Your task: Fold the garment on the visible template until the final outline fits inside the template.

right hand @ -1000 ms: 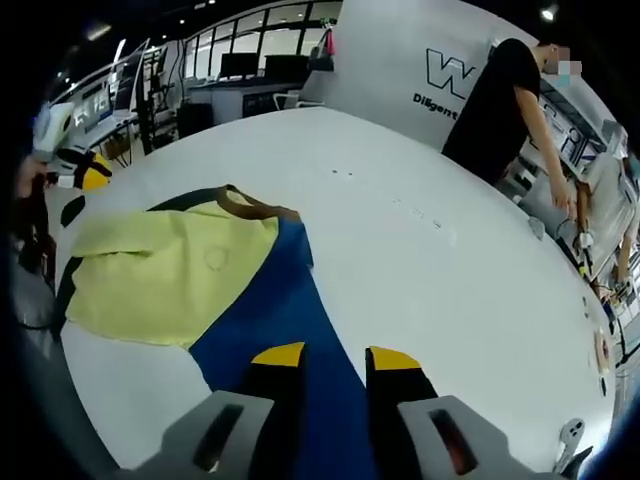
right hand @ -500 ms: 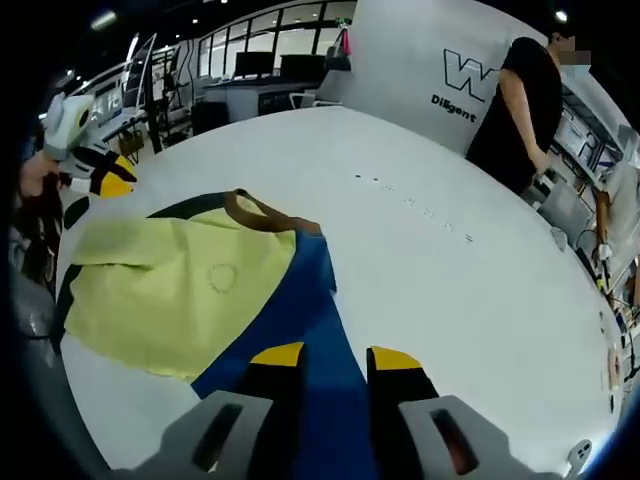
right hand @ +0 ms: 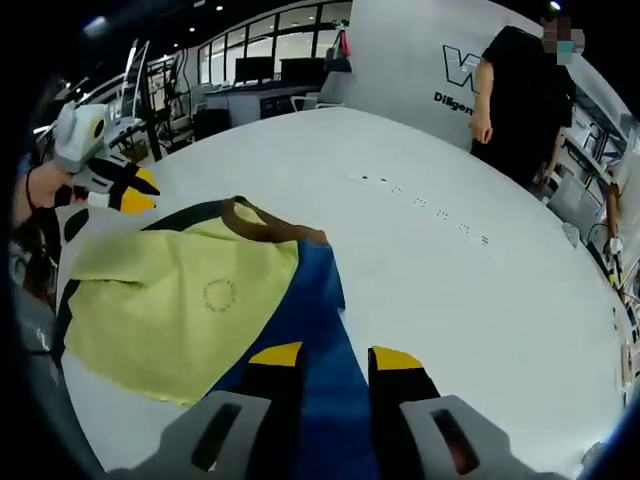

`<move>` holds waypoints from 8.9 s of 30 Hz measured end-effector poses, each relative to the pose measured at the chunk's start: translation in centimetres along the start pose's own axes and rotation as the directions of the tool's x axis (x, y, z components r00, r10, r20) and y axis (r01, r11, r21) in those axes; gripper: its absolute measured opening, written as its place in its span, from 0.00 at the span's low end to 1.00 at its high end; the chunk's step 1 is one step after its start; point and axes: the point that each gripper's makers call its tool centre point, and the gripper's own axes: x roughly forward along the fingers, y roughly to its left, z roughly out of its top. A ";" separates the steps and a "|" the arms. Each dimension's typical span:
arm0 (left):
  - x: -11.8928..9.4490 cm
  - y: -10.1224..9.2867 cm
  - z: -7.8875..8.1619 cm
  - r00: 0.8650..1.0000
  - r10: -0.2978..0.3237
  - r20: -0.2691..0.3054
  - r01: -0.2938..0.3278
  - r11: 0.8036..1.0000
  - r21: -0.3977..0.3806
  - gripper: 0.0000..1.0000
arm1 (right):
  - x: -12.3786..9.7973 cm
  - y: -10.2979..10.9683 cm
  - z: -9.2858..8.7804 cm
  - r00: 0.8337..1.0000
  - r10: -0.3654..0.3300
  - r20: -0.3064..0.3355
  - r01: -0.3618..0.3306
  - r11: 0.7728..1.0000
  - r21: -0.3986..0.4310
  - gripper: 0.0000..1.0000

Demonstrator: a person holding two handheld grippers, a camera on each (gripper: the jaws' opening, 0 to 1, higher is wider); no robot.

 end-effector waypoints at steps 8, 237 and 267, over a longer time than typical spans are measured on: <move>2.4 -0.3 0.3 1.000 -0.023 -0.006 0.023 1.000 -0.003 0.20 | 1.8 0.6 0.9 0.999 0.034 0.001 -0.034 0.999 0.032 0.20; -13.1 -5.3 -12.4 0.966 -0.003 -0.259 0.042 0.989 0.145 0.34 | -3.7 32.1 -3.2 0.867 0.497 0.041 -0.489 0.863 -0.126 0.26; -12.5 -4.1 -15.0 0.941 -0.003 -0.340 0.057 0.987 0.149 0.13 | -2.6 32.0 -4.4 0.905 0.423 -0.041 -0.406 0.831 -0.379 0.04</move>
